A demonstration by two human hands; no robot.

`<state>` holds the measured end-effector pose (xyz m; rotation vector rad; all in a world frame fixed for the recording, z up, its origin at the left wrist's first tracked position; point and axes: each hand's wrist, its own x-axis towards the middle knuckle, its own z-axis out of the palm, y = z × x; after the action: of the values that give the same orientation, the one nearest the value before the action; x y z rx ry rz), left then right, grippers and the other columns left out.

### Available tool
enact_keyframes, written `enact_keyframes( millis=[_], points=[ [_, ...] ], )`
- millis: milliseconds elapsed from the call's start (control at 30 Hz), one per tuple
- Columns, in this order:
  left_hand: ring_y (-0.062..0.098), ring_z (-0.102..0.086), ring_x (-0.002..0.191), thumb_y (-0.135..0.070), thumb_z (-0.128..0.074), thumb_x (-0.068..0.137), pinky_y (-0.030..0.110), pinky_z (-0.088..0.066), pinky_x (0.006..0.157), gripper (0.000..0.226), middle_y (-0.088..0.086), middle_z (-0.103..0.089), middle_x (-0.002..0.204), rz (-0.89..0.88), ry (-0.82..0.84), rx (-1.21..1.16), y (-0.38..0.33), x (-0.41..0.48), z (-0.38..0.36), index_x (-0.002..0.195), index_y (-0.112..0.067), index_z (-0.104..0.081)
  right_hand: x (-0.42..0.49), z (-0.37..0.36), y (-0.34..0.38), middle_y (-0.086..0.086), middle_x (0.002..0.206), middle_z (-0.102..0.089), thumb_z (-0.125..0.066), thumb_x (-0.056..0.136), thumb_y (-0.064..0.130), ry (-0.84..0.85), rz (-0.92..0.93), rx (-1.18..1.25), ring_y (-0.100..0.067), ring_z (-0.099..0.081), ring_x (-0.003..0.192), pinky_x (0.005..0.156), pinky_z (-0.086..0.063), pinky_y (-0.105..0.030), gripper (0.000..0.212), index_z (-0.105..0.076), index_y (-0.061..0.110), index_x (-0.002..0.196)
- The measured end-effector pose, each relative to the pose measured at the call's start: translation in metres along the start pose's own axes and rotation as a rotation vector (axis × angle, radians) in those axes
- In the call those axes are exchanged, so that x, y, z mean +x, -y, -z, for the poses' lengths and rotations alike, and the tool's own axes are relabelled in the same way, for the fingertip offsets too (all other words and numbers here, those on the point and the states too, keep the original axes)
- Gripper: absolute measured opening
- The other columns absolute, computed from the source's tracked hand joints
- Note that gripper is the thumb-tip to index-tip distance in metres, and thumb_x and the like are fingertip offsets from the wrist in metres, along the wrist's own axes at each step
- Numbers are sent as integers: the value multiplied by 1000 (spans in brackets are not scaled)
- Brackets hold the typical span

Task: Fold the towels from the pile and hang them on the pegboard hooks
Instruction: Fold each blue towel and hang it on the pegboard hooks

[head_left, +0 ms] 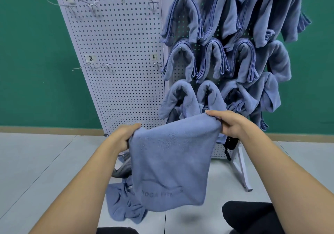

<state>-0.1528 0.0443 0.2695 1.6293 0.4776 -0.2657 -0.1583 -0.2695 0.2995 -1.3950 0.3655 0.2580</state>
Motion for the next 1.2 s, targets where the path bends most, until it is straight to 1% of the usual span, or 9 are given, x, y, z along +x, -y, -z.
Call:
enact_keyframes(
  millis=[233, 433, 533, 667, 767, 867, 967, 1067, 1200],
  points=[
    [16, -58, 56, -17, -53, 97, 25, -50, 50, 19, 6, -63, 67, -7, 27, -167, -3, 0, -2, 84, -4, -61, -1, 3, 1, -11, 102, -69, -61, 90, 10, 145, 55, 230, -18, -65, 95, 68, -58, -24, 23, -64, -1, 110],
    [16, -64, 50, -27, -41, 102, 24, -52, 41, 32, 4, -67, 60, -41, 36, -329, -4, -1, 5, 84, -7, -58, -2, 12, -3, -2, 66, -71, -70, 84, 12, -30, 38, 114, -9, -67, 57, 52, -56, -19, 10, -67, 6, 91],
    [19, -66, 56, -24, -44, 101, 26, -54, 44, 30, 8, -69, 67, -47, 43, -329, -6, -6, 1, 86, -3, -60, -2, 13, -4, 3, 55, -67, -77, 79, 21, -112, 62, 80, -6, -63, 46, 45, -51, -17, 14, -67, 12, 84],
    [17, -58, 70, -21, -43, 101, 29, -51, 58, 25, 5, -61, 79, -91, 32, -315, -9, -7, -1, 84, -7, -56, 0, 14, -5, 8, 56, -68, -74, 82, 21, -153, 136, 130, -5, -64, 55, 50, -53, -17, 10, -67, 15, 81],
    [14, -55, 67, -15, -47, 97, 24, -52, 55, 14, 3, -57, 77, -138, 33, -385, -12, -5, 3, 86, -9, -54, 6, 18, -8, 1, 65, -69, -72, 84, 18, -193, 177, 216, -8, -65, 57, 53, -55, -19, 9, -66, 12, 82],
    [9, -45, 51, -9, -48, 95, 19, -45, 45, 22, 0, -50, 59, -120, 58, -439, -13, -4, 6, 74, -10, -52, 14, 22, -12, -5, 80, -66, -65, 90, 13, -162, 245, 287, -9, -66, 60, 56, -56, -20, 4, -64, 9, 88],
    [9, -39, 53, -5, -48, 94, 19, -42, 52, 35, 1, -43, 60, -49, 137, -441, -13, -8, 7, 60, -9, -56, 16, 22, -11, -5, 80, -68, -60, 92, 7, -121, 296, 288, -9, -65, 65, 62, -55, -19, 6, -63, 6, 97],
    [11, -43, 53, -10, -45, 94, 21, -42, 52, 25, 0, -45, 62, -40, 135, -441, -14, -12, 7, 69, -12, -50, 11, 22, -9, 1, 75, -61, -62, 91, 7, -143, 335, 176, -3, -57, 55, 72, -53, -23, 9, -63, 15, 95],
    [14, -54, 73, -19, -51, 94, 27, -47, 67, 12, 2, -57, 80, -71, 131, -442, -15, -12, 8, 84, -12, -53, 7, 20, -10, 2, 66, -51, -60, 94, 12, -251, 428, -96, -2, -47, 44, 51, -51, -15, 12, -62, 19, 84]
  ],
)
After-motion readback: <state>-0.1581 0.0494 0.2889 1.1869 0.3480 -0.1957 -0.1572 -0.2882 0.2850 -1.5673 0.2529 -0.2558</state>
